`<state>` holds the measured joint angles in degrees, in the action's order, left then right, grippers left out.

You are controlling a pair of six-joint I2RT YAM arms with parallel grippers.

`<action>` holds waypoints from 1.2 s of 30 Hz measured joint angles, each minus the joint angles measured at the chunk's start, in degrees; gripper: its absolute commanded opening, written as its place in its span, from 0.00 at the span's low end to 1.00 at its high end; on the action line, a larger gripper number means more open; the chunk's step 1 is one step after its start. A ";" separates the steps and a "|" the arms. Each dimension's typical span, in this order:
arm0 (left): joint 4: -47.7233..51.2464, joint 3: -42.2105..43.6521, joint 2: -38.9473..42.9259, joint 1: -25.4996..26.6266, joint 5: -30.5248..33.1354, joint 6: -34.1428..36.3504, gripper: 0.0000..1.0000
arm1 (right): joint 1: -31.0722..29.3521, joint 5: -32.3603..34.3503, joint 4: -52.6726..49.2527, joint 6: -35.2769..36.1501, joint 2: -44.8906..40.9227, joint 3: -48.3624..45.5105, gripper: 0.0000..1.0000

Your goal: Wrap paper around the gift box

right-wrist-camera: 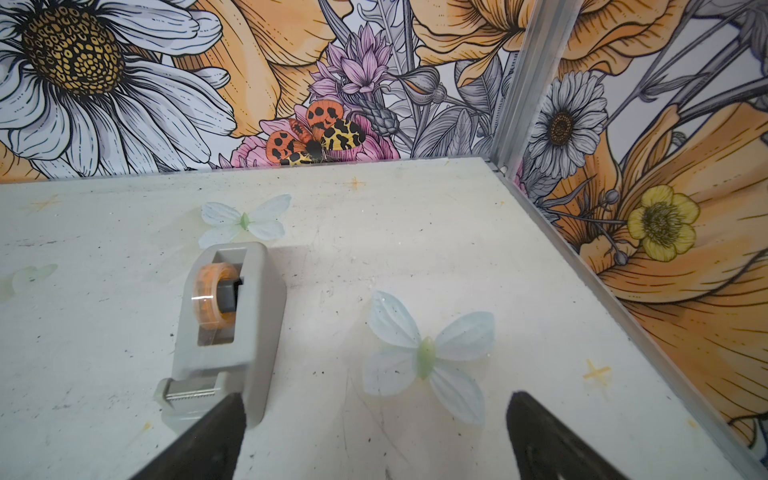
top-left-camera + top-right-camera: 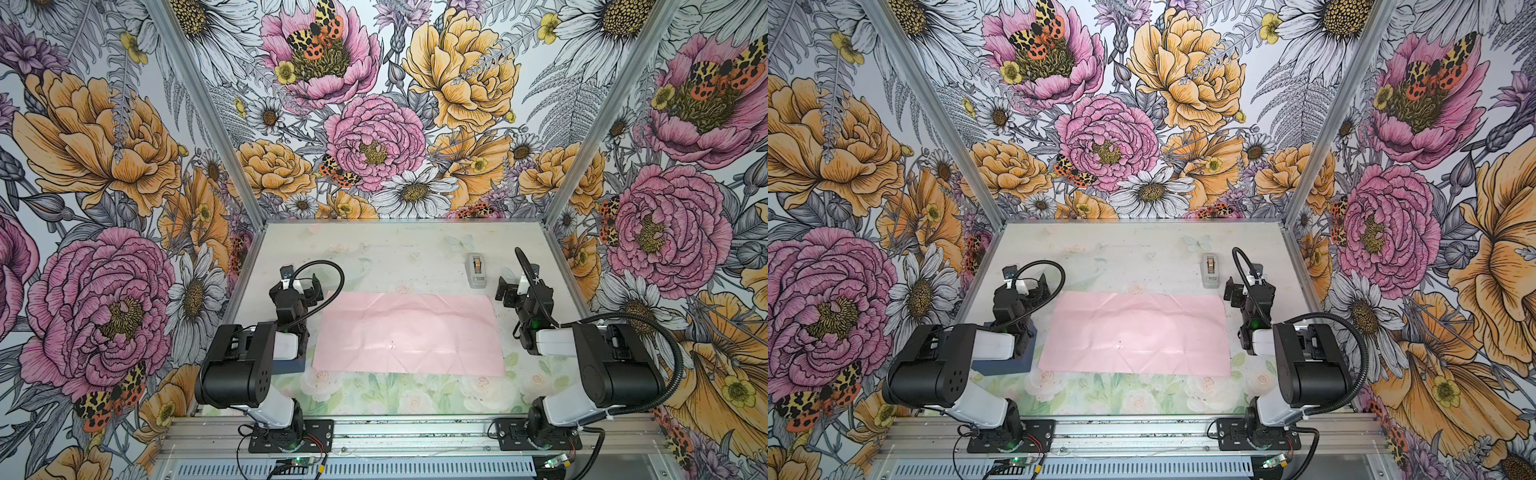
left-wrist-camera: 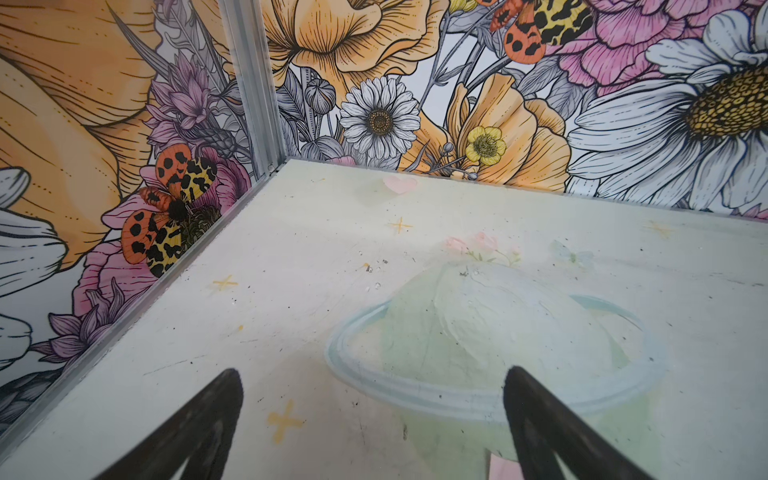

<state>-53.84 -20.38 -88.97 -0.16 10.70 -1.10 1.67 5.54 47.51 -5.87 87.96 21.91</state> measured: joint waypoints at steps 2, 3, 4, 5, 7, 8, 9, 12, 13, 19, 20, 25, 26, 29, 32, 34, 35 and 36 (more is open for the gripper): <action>0.00 0.00 0.00 -0.09 -0.28 0.00 0.99 | 0.00 0.00 -0.02 0.00 0.00 0.00 1.00; 0.00 0.00 0.00 -0.13 -0.33 0.00 0.99 | 0.00 0.00 0.00 0.00 0.00 0.00 0.99; 0.00 0.00 0.00 -0.13 -0.39 0.00 0.99 | 0.00 0.00 0.00 0.00 0.00 0.00 1.00; 0.00 0.00 0.00 -0.13 -0.50 0.00 0.99 | 0.00 0.00 -0.02 0.00 0.00 0.00 1.00; 0.00 0.02 0.07 -0.13 -0.50 -0.02 0.99 | 0.02 0.24 -2.99 -0.02 -1.49 0.39 1.00; 0.55 0.00 0.48 -0.13 -0.50 0.00 0.99 | 0.00 0.44 -6.27 -0.07 -3.10 1.09 0.99; 1.88 -0.04 1.40 -0.07 -0.44 0.00 0.99 | 0.02 0.72 -10.71 -0.33 -5.44 2.47 1.00; 10.21 -2.97 6.16 1.46 1.79 0.59 0.99 | 0.02 2.21 -27.63 -2.73 -13.94 11.15 0.99; 13.55 -5.18 7.78 2.47 2.99 0.87 0.99 | 0.02 2.67 -32.92 -3.72 -16.85 14.71 1.00; 30.53 -18.64 14.05 6.91 5.20 -4.24 0.99 | 0.02 3.65 -55.15 -14.03 -32.00 21.75 1.00; 33.29 -20.55 14.40 7.37 4.92 -5.46 0.99 | 0.04 2.93 -58.69 -16.13 -33.03 21.77 0.99; 47.74 -27.76 13.92 8.31 0.52 -12.22 0.99 | -0.39 -6.82 -71.06 -27.41 -29.31 17.66 0.99; 49.81 -28.13 13.70 8.28 -0.28 -13.18 0.99 | -0.94 -8.48 -72.83 -28.94 -27.34 16.74 0.99; 55.98 -28.28 12.76 7.82 -2.58 -16.26 0.99 | -3.67 -12.17 -77.20 -32.28 -20.81 15.56 0.99; 60.26 -28.20 12.22 6.43 -5.14 -18.58 0.99 | -5.46 -13.77 -78.51 -34.05 -17.05 15.54 0.99; 61.86 -28.15 12.24 4.92 -6.34 -19.67 0.99 | -5.99 -13.77 -78.58 -34.77 -15.39 15.56 0.99; 62.29 -28.15 12.24 4.31 -6.78 -20.02 0.99 | -6.14 -13.77 -78.53 -35.08 -14.73 15.58 0.99; 62.77 -28.11 12.31 3.74 -7.19 -20.28 0.99 | -6.16 -13.81 -78.42 -35.28 -13.94 15.63 0.99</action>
<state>8.93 -48.49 -76.66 3.57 3.51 -21.39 -4.49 -8.27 -30.92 -41.15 74.02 37.54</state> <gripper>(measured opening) 0.987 0.992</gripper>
